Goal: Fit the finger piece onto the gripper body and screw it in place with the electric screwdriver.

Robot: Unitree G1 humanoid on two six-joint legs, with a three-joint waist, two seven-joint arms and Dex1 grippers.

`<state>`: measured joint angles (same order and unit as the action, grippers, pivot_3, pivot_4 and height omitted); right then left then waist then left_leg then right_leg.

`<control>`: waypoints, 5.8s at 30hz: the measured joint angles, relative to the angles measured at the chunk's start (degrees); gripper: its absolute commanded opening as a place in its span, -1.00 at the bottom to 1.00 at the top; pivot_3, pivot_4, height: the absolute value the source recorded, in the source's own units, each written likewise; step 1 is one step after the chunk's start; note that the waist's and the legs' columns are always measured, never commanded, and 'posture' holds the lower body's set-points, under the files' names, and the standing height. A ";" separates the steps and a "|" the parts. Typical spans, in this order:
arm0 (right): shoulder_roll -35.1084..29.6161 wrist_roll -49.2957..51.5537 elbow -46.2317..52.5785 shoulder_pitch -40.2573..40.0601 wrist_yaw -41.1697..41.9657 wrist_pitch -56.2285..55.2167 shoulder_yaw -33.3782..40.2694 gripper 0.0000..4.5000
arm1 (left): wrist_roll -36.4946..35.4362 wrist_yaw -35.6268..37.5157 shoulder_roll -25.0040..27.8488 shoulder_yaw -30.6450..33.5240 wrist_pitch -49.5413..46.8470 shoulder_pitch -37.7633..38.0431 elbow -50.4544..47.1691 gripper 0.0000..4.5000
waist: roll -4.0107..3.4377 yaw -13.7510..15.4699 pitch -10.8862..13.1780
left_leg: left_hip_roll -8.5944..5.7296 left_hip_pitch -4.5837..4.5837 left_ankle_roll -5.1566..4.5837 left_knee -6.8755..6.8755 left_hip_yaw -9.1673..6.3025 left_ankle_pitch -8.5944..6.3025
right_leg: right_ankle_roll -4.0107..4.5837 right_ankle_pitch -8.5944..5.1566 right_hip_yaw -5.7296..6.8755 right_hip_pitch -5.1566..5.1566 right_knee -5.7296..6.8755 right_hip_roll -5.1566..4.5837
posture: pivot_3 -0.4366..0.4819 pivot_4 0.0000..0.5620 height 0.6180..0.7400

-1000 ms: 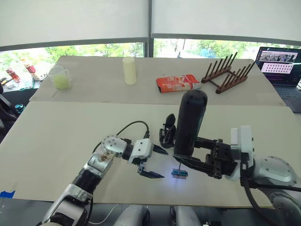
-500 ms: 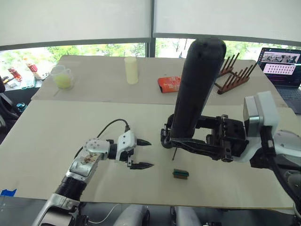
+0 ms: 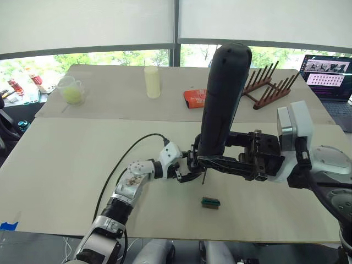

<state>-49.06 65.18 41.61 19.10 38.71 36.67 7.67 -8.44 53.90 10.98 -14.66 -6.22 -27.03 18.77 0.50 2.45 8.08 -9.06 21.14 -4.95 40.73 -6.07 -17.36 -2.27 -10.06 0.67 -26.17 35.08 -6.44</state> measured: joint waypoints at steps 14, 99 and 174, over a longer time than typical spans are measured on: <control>-0.89 1.31 0.79 -1.51 0.02 0.37 2.06 -0.15 | 2.63 21.07 -2.40 -4.53 16.69 -18.19 24.99 0.03 | 0.07 0.03 0.04 | -0.07 0.11 -0.10 0.10 0.01 -0.04 | -0.13 0.08 0.04 0.00 -0.10 -0.10 | -0.05 -0.47 1.00; 8.65 -20.91 -7.04 9.06 5.06 0.33 -6.64 -0.15 | 4.01 0.60 -2.33 -3.57 6.01 -1.09 2.28 0.01 | 0.06 -0.26 0.04 | -0.05 0.07 -0.12 0.11 0.04 -0.05 | -0.13 0.08 0.00 -0.05 -0.02 0.13 | -0.05 -0.47 1.00; 12.80 -27.94 -18.21 2.86 12.09 -15.69 -10.35 -0.15 | 4.16 0.89 -2.39 -4.01 6.87 -3.78 7.33 0.01 | 0.09 0.00 -0.22 | -0.01 -0.96 0.19 -0.06 0.02 -0.35 | -0.22 0.03 -0.08 1.01 -0.11 0.25 | -0.05 -0.47 1.00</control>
<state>-36.26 37.24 23.41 21.96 50.80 20.98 -2.69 -4.28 54.80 8.59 -18.67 0.65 -30.81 26.11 0.59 2.44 7.86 -9.07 20.18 -4.76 40.67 -6.04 -17.71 -2.49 -10.03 0.59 -25.16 34.97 -6.20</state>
